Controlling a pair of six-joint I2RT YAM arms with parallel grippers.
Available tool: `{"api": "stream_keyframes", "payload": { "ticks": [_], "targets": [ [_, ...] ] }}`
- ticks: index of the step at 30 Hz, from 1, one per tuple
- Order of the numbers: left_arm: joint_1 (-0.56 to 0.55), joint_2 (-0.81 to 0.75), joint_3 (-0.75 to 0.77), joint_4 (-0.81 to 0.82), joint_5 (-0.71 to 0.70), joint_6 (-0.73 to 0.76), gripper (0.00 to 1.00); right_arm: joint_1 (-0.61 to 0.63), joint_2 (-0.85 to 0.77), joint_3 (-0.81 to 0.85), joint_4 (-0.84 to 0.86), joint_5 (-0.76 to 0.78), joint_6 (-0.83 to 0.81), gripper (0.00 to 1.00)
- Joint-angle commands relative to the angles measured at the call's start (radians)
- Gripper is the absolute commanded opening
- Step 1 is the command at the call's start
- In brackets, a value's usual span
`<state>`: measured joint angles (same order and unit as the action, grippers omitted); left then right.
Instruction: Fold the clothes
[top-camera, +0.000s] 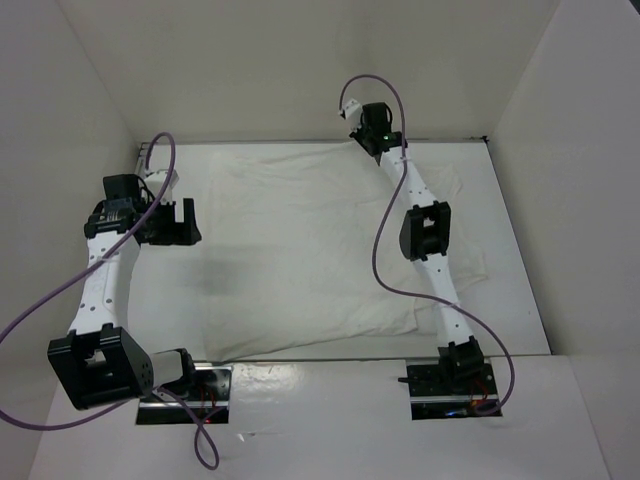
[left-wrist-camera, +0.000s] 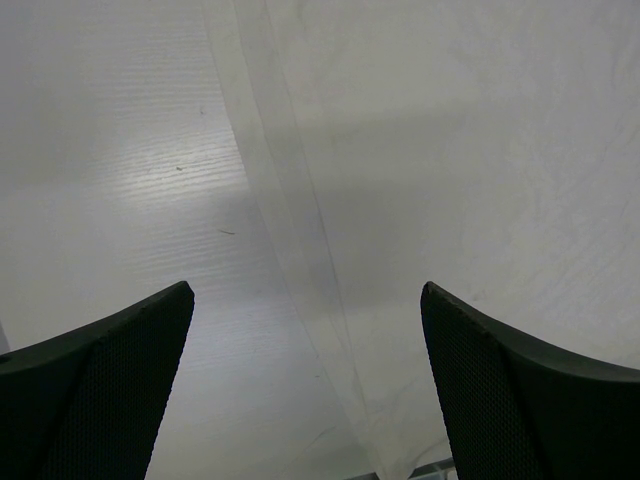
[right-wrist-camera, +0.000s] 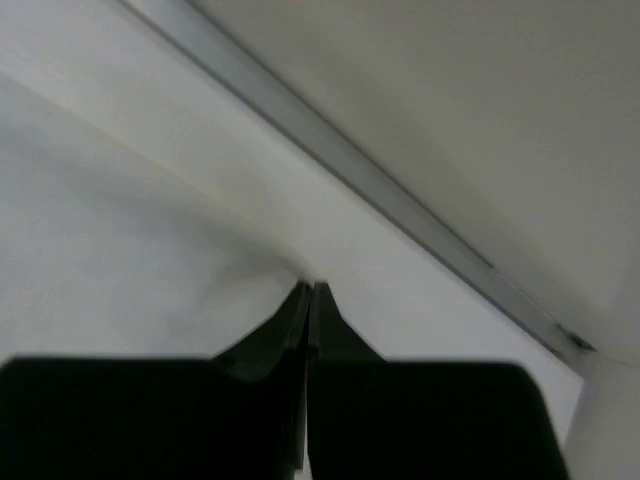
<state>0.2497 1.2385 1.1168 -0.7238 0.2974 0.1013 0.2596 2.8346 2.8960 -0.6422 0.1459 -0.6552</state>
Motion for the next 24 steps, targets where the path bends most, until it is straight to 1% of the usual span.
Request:
{"api": "stream_keyframes", "payload": {
  "ticks": [1,2,3,5,7,9,15,20,22,23,24],
  "targets": [
    [-0.004,0.003,-0.005,0.024,0.016,0.001,1.0,-0.008,0.101,0.124,-0.106,0.043,-0.023,0.0],
    [-0.004,0.003,-0.005,0.024,0.016,0.001,1.0,-0.008,0.08,0.161,-0.073,0.056,-0.023,0.0],
    [-0.004,0.003,-0.005,0.024,0.016,0.001,1.0,-0.008,0.115,0.196,-0.083,0.037,-0.023,0.0],
    [-0.004,0.003,-0.014,0.033,0.016,0.001,1.0,-0.008,0.135,0.238,-0.071,0.046,-0.023,0.0],
    [-0.004,0.003,-0.014,0.034,0.016,0.001,1.0,-0.008,0.144,0.238,-0.038,0.046,-0.023,0.0],
    [-0.004,0.013,-0.014,0.034,0.016,0.001,1.0,-0.008,0.154,0.238,-0.014,0.078,-0.014,0.0],
    [-0.004,0.013,-0.014,0.034,0.016,0.001,1.0,-0.026,0.154,0.238,0.073,0.087,0.022,0.0],
    [-0.004,0.013,-0.023,0.034,0.016,0.011,1.0,-0.026,0.154,0.238,0.108,0.123,0.022,0.01],
    [-0.004,0.013,-0.023,0.034,0.016,0.011,1.0,-0.026,0.163,0.238,0.14,0.15,0.034,0.08],
    [-0.004,0.013,-0.023,0.034,0.016,0.011,1.0,-0.026,0.163,0.238,0.15,0.159,0.048,0.19],
    [-0.004,0.013,-0.023,0.034,0.016,0.011,1.0,-0.026,0.163,0.238,0.15,0.168,0.048,0.22]
  ]
}}
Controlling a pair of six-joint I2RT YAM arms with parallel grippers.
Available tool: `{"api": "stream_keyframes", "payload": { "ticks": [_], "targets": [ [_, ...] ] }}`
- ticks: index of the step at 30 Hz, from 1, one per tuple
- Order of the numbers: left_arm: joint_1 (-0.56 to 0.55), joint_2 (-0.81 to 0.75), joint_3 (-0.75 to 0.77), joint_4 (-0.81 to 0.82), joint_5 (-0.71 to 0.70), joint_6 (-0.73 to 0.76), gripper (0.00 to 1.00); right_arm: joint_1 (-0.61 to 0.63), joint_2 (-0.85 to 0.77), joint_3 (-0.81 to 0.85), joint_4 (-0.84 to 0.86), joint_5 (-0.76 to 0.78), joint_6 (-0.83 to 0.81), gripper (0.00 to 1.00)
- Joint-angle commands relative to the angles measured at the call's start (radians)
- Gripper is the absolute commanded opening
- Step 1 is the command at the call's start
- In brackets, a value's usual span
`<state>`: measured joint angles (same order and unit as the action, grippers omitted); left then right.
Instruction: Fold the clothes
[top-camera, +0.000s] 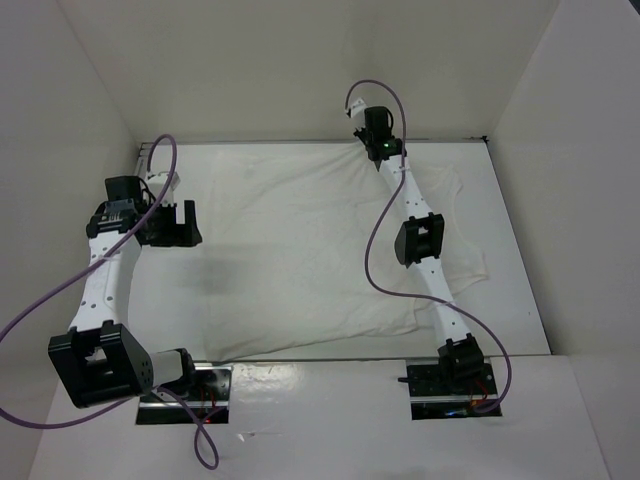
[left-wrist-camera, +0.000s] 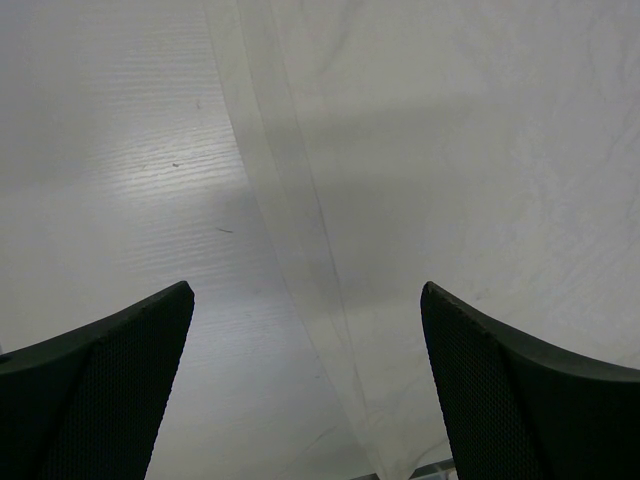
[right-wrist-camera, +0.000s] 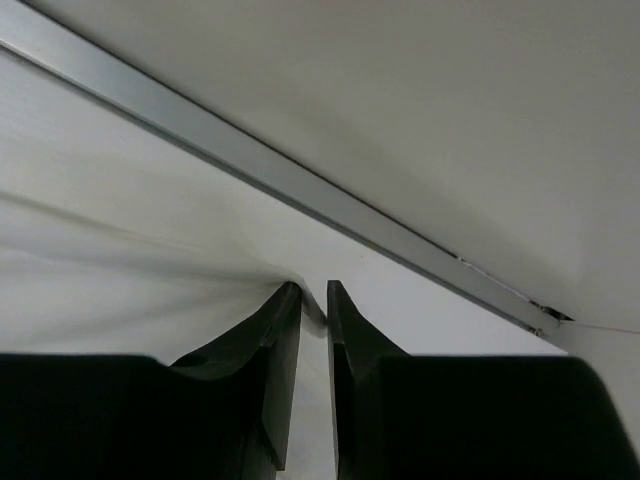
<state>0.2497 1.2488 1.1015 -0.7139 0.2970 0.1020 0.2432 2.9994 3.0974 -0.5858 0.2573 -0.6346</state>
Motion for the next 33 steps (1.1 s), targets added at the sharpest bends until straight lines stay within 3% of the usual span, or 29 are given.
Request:
{"api": "stream_keyframes", "payload": {
  "ticks": [1,6,9,12,17,21,23,28,30,31,32,33],
  "targets": [
    [-0.004,0.003,-0.008,0.024,0.016,0.01,1.0,-0.01,-0.002,0.037,0.112,0.057,0.042,0.25],
    [-0.004,0.003,-0.008,0.024,0.016,0.01,1.0,-0.01,-0.02,0.037,0.164,0.076,0.052,0.49],
    [-0.004,0.003,-0.008,0.024,0.016,0.01,1.0,-0.01,-0.03,0.037,0.19,0.102,0.07,0.72],
    [-0.004,-0.006,-0.008,0.024,0.016,0.01,1.0,-0.01,-0.08,0.037,0.19,0.135,0.122,0.78],
    [-0.004,-0.026,-0.008,0.024,0.025,0.01,1.0,-0.019,-0.233,0.037,0.015,0.114,0.239,0.8],
    [-0.004,-0.058,-0.008,0.013,0.025,0.01,1.0,-0.089,-0.423,0.037,-0.256,-0.074,0.4,0.85],
    [-0.004,-0.089,-0.008,0.013,0.025,0.01,1.0,-0.122,-0.546,-0.024,-0.432,-0.242,0.435,0.89],
    [-0.044,-0.124,-0.008,0.004,0.036,0.028,1.0,-0.28,-0.793,-0.338,-0.668,-0.557,0.447,0.97],
    [-0.069,-0.115,-0.008,-0.007,0.025,0.028,1.0,-0.329,-0.88,-0.486,-0.677,-0.653,0.417,0.99],
    [-0.091,-0.098,0.003,-0.007,0.015,0.037,1.0,-0.343,-1.063,-0.786,-0.522,-0.664,0.417,0.99],
    [-0.104,-0.075,0.012,-0.018,-0.005,0.038,1.0,-0.352,-1.185,-0.974,-0.384,-0.617,0.45,0.99],
    [-0.116,-0.065,0.012,-0.018,-0.016,0.05,1.0,-0.338,-1.305,-1.299,-0.247,-0.557,0.451,0.99]
  ]
}}
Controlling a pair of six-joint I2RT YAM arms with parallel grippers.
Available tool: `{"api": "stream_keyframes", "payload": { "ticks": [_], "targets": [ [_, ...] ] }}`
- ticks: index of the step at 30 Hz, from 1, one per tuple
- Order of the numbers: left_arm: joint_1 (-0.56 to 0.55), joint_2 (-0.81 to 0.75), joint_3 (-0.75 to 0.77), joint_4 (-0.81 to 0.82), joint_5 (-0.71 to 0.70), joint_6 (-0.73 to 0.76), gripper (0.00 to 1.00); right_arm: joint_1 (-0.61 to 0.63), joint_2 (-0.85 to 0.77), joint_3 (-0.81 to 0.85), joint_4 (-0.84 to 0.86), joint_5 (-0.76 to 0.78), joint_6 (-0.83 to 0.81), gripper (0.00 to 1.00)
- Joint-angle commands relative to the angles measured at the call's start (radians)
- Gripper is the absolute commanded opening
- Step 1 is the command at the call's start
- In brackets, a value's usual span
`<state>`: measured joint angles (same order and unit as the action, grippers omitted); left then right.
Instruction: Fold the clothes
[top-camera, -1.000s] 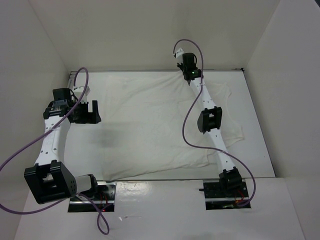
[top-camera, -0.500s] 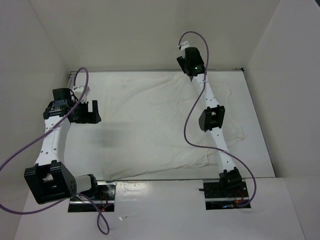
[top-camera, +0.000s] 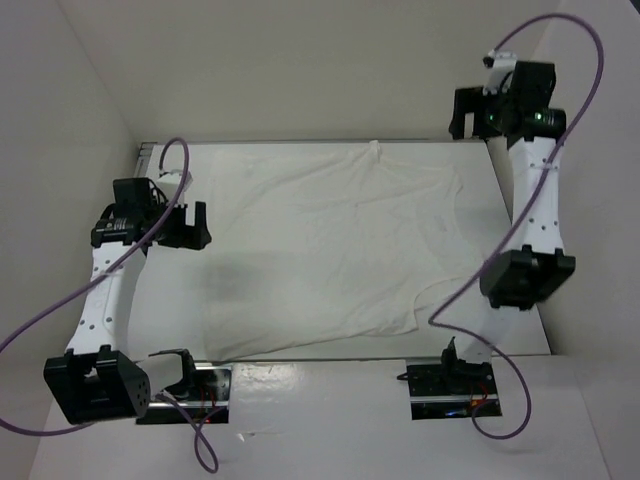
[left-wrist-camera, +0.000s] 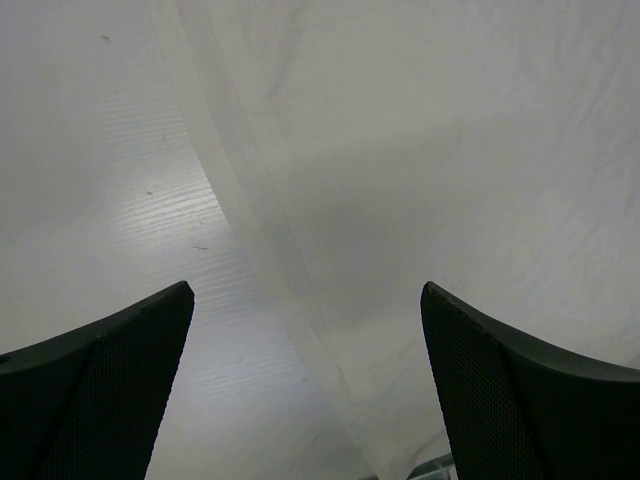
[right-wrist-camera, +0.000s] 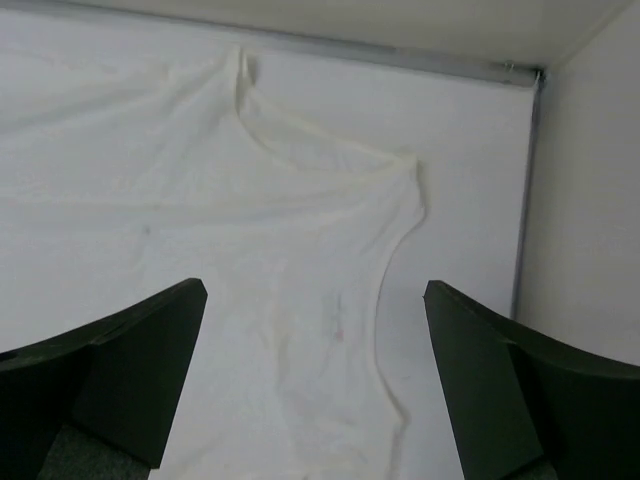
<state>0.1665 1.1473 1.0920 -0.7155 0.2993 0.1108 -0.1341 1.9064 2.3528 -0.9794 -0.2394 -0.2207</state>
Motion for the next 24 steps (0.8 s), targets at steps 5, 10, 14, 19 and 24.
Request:
{"api": "stream_keyframes", "payload": {
  "ticks": [5,10,14,19,24],
  "targets": [
    [-0.113,0.087,0.032,-0.047,-0.06,0.081,1.0,0.114,-0.62,-0.946,0.347,0.181,0.012,0.99],
    [-0.183,0.19,0.084,-0.068,-0.049,0.081,1.0,0.114,-0.724,-1.205,0.358,0.193,0.05,0.99],
    [-0.243,0.336,0.117,-0.056,-0.115,0.07,1.0,0.114,-0.736,-1.317,0.393,0.239,0.05,0.99],
    [-0.266,0.451,0.144,-0.021,-0.186,0.059,1.0,0.114,-0.652,-1.376,0.403,0.285,0.027,0.99],
    [-0.266,0.552,0.164,-0.019,-0.195,0.041,1.0,0.114,-0.54,-1.354,0.383,0.255,0.018,0.99]
  ]
}}
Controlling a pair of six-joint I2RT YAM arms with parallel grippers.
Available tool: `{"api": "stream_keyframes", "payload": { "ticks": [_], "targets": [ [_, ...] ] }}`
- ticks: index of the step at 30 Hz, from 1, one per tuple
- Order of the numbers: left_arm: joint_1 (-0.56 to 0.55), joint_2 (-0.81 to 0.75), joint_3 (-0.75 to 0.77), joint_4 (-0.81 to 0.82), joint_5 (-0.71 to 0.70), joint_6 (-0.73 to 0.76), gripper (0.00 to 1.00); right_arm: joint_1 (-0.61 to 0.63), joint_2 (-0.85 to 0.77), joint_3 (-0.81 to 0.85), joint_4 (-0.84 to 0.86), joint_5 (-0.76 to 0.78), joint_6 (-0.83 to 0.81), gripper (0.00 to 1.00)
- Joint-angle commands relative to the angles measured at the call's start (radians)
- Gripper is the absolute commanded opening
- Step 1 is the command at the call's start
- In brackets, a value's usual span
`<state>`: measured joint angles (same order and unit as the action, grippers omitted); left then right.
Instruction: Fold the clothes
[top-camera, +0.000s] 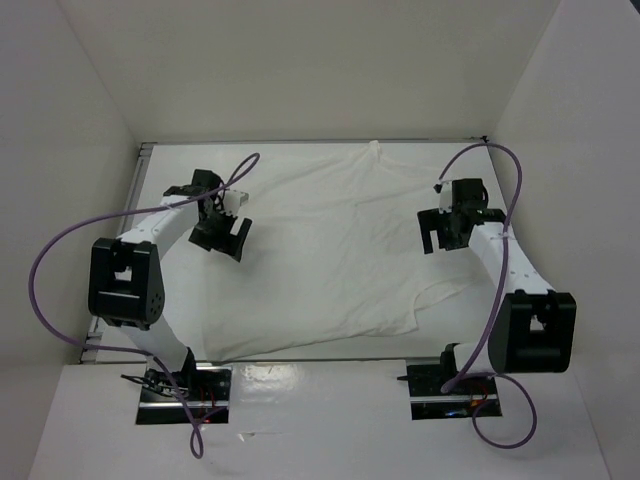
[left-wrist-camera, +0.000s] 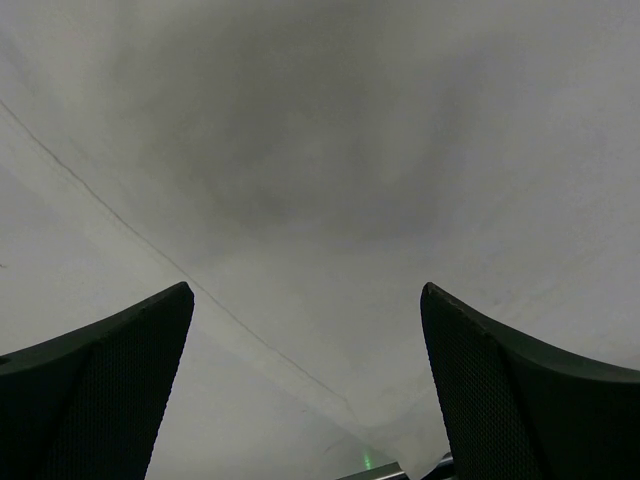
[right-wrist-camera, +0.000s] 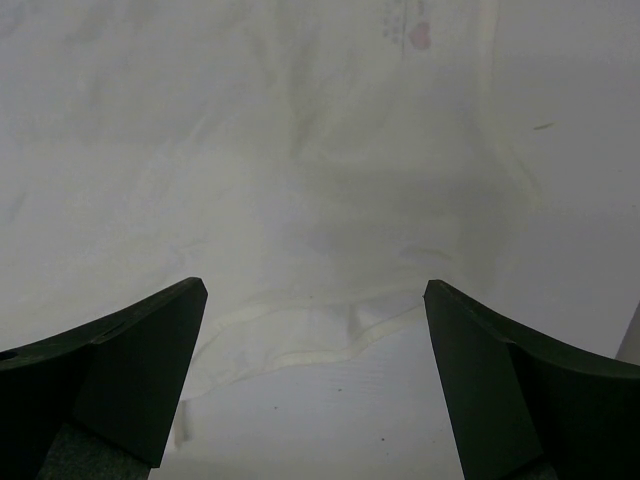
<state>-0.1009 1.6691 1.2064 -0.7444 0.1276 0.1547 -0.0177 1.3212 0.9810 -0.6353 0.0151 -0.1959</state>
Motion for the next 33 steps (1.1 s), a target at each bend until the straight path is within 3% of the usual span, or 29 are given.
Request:
{"api": "stream_keyframes", "payload": {
  "ticks": [1,12,24,33],
  "targets": [
    [0.001,0.056,0.065,-0.004,-0.023,-0.003,1.0,-0.002,0.09,0.018,0.039,0.0,-0.016,0.99],
    [0.001,0.127,0.093,-0.004,-0.057,-0.012,1.0,-0.002,0.345,0.058,0.039,-0.01,-0.102,0.99],
    [0.001,0.308,0.16,-0.004,-0.132,-0.021,1.0,-0.031,0.527,0.085,0.126,-0.032,-0.131,0.99],
    [0.033,0.389,0.223,-0.004,-0.154,-0.04,1.0,-0.05,0.612,0.257,0.089,-0.021,-0.122,0.99]
  ]
}}
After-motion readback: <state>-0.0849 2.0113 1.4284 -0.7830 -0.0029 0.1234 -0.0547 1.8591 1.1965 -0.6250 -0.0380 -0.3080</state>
